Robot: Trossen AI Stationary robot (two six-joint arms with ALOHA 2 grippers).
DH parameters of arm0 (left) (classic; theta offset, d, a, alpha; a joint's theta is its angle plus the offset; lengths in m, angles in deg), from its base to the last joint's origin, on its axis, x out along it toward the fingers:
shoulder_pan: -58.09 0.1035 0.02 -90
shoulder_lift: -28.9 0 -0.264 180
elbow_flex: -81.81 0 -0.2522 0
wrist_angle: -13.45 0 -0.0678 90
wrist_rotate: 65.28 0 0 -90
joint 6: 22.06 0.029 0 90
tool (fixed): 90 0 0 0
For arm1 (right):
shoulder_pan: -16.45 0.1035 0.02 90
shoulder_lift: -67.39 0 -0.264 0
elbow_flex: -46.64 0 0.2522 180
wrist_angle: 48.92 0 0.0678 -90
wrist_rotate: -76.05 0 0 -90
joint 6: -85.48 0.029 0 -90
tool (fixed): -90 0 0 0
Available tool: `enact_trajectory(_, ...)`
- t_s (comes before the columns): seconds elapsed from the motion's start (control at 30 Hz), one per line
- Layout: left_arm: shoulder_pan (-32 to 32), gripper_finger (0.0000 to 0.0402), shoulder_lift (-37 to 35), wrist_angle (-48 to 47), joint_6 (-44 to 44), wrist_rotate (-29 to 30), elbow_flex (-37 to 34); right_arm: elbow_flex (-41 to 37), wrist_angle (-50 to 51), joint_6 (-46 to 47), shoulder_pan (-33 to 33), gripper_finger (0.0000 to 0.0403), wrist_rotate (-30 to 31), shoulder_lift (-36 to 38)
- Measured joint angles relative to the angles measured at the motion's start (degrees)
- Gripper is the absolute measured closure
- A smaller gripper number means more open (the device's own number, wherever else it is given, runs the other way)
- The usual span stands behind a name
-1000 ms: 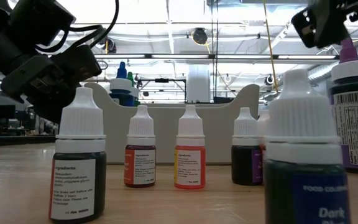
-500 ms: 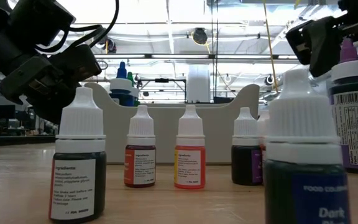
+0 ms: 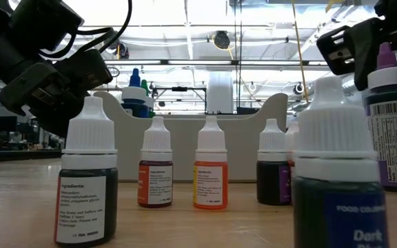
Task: Pick & Place food coloring
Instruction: Put the big purple food coloring bottle into the gray bin
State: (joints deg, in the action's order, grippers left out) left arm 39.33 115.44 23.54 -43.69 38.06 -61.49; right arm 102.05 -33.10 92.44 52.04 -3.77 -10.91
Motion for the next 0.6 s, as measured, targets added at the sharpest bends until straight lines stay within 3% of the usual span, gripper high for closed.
enact_trajectory(0.07,0.00,0.0396,0.00,0.00,0.00,0.00,0.00,0.00,-0.04,-0.08,0.00,0.0294,-0.01,0.04)
enact_trajectory(0.33,-0.02,0.0396,0.00,0.00,0.00,0.02,0.00,0.53,0.57,1.29,-0.61,0.0295,0.03,2.22)
enact_trajectory(0.6,-0.02,0.0396,0.00,0.29,0.00,0.04,0.02,11.83,11.72,0.42,-2.31,0.0295,1.28,6.28)
